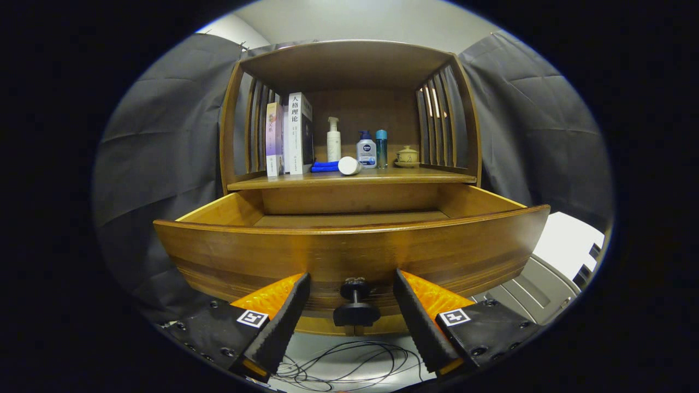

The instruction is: Pull open the drawer, take out the items inside it, and place them on the countertop above the cabinet.

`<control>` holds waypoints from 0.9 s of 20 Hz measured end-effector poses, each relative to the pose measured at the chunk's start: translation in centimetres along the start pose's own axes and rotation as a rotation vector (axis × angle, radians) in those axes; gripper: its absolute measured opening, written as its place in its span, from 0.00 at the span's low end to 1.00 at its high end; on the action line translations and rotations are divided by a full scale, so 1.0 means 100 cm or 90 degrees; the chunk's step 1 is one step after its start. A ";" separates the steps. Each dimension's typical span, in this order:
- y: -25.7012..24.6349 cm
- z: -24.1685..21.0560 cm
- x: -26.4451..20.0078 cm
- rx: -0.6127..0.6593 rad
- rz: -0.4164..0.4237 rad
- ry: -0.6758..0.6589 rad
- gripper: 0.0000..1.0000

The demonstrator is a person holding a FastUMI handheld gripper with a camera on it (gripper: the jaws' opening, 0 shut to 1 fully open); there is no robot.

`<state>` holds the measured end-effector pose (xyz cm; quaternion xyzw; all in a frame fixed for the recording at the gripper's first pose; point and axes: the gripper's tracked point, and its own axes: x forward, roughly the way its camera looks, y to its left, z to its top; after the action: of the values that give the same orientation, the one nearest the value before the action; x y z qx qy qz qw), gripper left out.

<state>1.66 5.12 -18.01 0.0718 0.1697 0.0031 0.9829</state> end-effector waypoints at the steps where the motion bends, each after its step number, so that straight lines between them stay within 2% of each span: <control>1: 0.000 0.001 0.004 0.001 0.000 -0.001 0.98; 18: 0.006 0.018 0.055 0.024 -0.003 -0.015 0.98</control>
<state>7.46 5.61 -18.10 0.0900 0.1586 -0.0030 0.9832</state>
